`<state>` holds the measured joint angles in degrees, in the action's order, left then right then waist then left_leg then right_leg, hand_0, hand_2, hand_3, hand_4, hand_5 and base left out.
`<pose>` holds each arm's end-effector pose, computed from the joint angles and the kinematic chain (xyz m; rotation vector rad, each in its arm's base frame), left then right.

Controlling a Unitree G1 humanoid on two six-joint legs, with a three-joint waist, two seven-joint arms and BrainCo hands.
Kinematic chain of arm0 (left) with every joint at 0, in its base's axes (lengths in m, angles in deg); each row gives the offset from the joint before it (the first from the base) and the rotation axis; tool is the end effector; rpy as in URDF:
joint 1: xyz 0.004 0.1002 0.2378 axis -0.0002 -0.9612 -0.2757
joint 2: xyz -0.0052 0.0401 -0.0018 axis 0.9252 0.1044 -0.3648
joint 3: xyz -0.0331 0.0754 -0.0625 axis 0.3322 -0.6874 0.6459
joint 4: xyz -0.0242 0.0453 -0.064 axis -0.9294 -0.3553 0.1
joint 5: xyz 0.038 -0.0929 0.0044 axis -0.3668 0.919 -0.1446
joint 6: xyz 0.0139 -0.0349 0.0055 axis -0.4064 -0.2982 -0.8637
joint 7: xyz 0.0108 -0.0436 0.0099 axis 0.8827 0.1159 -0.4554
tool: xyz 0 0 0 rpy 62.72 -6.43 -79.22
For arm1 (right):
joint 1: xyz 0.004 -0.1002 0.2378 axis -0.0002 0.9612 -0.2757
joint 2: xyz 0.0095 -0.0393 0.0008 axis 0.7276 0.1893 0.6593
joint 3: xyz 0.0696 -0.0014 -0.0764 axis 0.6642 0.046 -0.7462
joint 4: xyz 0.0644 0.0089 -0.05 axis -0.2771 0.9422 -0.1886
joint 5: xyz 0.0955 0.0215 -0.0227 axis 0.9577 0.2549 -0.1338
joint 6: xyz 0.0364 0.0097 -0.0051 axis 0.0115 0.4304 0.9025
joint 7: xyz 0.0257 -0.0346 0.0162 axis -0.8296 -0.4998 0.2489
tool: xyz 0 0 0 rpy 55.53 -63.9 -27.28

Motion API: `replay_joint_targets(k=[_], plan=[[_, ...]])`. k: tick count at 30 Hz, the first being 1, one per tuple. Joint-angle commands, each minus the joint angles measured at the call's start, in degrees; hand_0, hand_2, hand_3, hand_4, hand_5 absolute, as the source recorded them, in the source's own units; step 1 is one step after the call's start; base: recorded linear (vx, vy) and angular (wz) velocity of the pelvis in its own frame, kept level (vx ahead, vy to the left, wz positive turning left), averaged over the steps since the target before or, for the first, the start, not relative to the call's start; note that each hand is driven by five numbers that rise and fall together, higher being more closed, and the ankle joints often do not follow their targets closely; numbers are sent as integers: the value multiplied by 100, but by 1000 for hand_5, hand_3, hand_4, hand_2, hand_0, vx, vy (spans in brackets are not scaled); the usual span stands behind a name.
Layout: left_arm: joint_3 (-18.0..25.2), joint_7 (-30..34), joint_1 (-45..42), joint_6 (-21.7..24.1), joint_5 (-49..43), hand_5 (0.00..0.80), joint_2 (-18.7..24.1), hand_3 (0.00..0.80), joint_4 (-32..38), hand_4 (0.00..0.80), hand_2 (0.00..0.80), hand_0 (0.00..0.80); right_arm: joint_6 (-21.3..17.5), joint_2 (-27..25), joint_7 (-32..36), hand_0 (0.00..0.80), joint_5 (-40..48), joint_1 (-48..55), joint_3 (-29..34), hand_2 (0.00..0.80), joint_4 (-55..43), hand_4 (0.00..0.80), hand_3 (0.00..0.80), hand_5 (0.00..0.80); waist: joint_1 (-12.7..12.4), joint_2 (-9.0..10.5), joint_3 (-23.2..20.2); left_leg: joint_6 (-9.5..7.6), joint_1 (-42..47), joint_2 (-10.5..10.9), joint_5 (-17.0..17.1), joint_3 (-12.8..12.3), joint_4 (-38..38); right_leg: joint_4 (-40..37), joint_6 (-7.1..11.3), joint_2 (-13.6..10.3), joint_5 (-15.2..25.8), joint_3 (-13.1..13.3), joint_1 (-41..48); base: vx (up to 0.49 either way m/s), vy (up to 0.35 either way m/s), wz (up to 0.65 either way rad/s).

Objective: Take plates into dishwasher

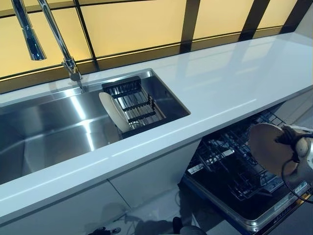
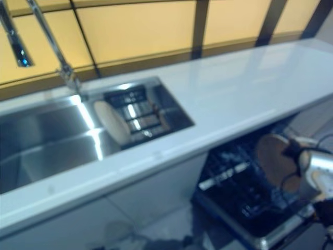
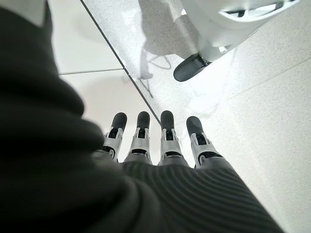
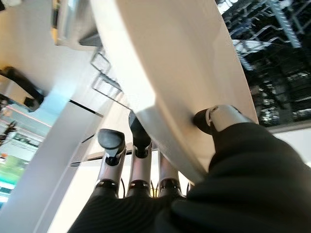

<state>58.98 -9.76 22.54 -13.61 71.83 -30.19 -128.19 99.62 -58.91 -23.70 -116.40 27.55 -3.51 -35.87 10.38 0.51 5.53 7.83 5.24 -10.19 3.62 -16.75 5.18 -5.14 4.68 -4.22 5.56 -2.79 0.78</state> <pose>0.0696 0.2285 -0.1152 0.2839 1.3093 0.1159 0.2363 -0.3316 0.1531 -1.6172 0.7007 -0.1128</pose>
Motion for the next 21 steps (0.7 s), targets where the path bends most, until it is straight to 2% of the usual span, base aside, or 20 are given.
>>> replay_joint_targets(k=[1, 11, 15, 21], plan=[[-58, -77, 251, -31, -215, 0, 355, 0, 28, 0, 0, 0, 208, 266, -113, 800, -549, -804, -195, 800, 181, 800, 800, 800, -245, 450, -34, -16, 205, -197, -103, -28, -18, 14, 428, -364, 84, -94, -4, -2, 8, 3], [-195, -60, 363, -160, -164, 0, 294, 0, 96, 0, 0, 0, 443, 771, 332, 800, -1582, -1385, -1008, 800, 483, 800, 800, 800, -399, 391, -28, 8, 167, -197, -73, 43, -18, 14, 430, -403, 73, -209, 3, -4, 5, 5], [-318, -28, 399, -207, -143, 0, 192, 0, 134, 0, 0, 0, 679, 1212, 529, 800, -2080, -1584, -1395, 800, 946, 800, 800, 800, -506, 369, -16, 13, 142, -207, -63, 83, -18, 14, 427, -423, 61, -275, 13, 2, 0, 2], [-478, -22, 472, -259, -158, 0, 180, 0, 127, 0, 0, 0, 1188, 1844, 288, 800, -1660, -1873, -1920, 800, 1915, 800, 800, 800, -699, 317, -5, 13, 120, -201, -55, 174, -18, 14, 418, -475, 44, -413, 56, 20, 1, 9]])
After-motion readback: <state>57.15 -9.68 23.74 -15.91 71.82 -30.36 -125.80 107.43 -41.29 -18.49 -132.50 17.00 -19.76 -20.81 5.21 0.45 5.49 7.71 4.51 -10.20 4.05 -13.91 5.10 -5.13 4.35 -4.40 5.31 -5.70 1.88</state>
